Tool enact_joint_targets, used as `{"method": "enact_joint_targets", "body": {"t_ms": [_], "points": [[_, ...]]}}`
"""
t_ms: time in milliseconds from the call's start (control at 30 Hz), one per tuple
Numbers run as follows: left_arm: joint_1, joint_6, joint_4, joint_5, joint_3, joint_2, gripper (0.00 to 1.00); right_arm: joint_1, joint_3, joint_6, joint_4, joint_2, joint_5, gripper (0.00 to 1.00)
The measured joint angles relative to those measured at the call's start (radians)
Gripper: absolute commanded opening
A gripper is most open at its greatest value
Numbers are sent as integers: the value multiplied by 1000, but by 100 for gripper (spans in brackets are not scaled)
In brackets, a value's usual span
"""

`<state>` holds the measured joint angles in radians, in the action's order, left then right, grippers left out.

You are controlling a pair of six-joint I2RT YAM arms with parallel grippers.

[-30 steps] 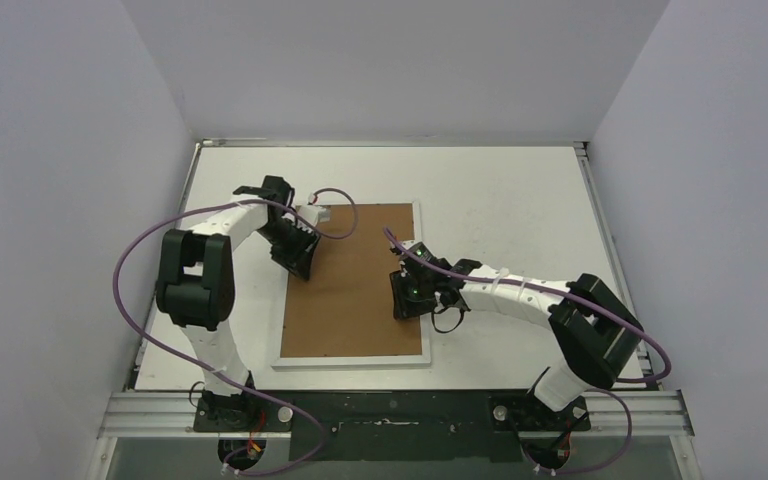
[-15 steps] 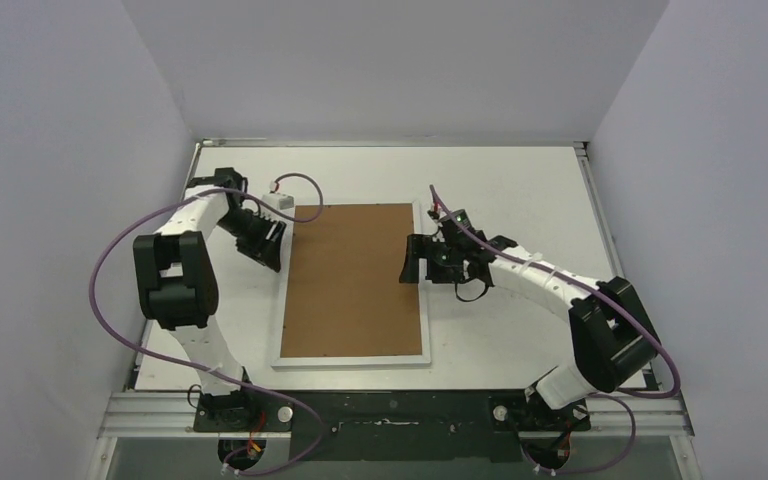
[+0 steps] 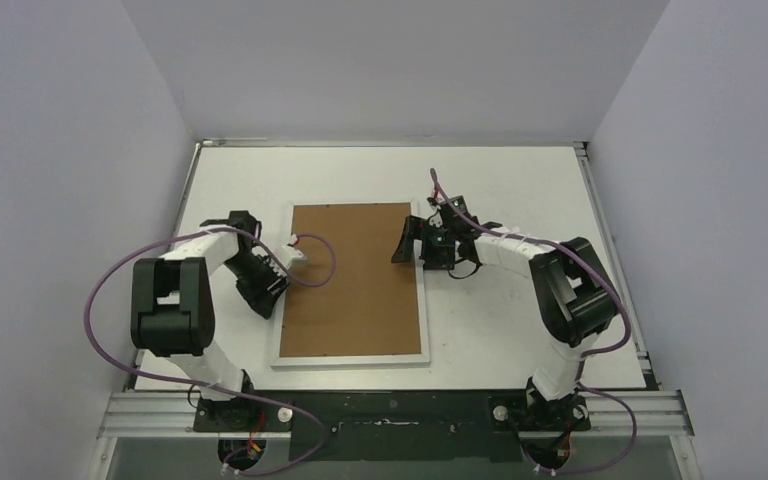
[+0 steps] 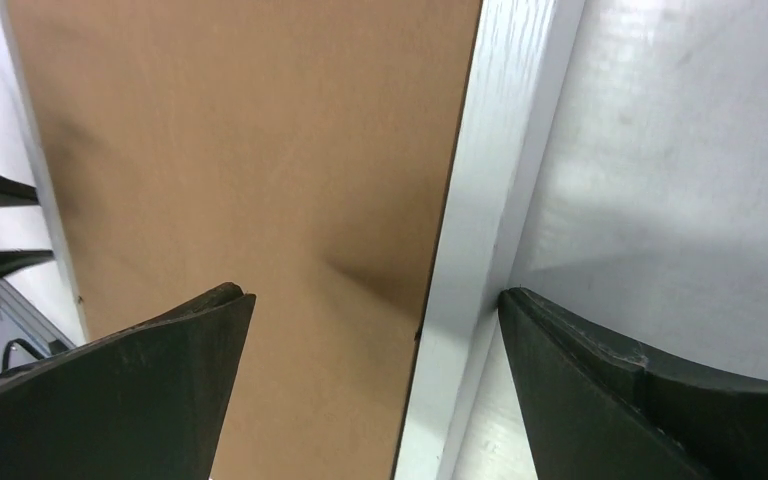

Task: Put the photo into the frame

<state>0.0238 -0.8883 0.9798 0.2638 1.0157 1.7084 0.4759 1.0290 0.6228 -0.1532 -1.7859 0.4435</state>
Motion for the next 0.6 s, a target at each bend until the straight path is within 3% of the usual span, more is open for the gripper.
{"method": "enact_joint_targets", "body": {"t_ms": [300, 600], "points": [[-132, -12, -74, -74, -64, -62, 48, -38, 223, 47, 70, -198, 58, 100], [-314, 109, -58, -100, 18, 14, 49, -43, 828, 34, 38, -593, 70, 98]]}}
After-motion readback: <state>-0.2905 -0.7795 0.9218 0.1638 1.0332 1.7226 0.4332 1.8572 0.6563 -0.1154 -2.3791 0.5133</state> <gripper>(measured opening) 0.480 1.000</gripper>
